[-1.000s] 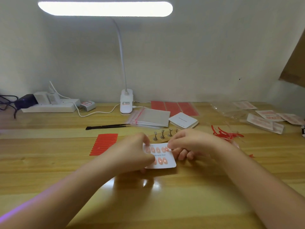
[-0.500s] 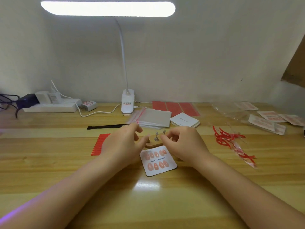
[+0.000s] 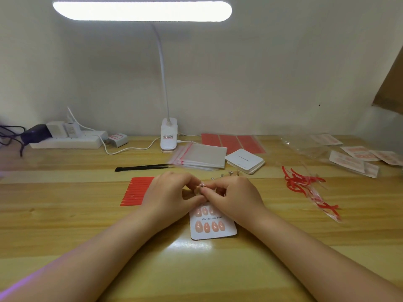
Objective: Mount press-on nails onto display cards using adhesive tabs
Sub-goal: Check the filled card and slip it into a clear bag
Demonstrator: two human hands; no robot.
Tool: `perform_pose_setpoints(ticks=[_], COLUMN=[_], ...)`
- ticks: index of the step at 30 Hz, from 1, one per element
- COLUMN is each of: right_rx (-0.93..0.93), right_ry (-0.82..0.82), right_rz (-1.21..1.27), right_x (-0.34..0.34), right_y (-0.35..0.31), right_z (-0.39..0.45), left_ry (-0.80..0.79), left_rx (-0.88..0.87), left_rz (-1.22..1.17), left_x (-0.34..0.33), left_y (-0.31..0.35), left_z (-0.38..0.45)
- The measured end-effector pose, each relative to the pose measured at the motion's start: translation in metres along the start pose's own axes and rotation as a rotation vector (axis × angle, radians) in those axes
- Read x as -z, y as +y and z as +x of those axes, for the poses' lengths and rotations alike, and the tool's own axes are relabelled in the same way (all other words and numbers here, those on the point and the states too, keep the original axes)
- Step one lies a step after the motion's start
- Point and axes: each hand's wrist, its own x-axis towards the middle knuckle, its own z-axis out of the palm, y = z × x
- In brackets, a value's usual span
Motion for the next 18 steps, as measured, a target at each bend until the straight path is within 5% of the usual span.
perform_pose_setpoints(ticks=[9, 18], right_rx=[0.010, 0.069], right_ry=[-0.023, 0.125], right_rz=[0.026, 0.052], right_x=[0.0013, 0.0018], right_y=[0.0010, -0.0033], right_z=[0.0022, -0.0008], left_ry=[0.031, 0.059], left_rx=[-0.047, 0.000], left_rz=[0.028, 0.003], left_x=[-0.0006, -0.0037], left_y=[-0.0006, -0.0032], left_z=[-0.0009, 0.0001])
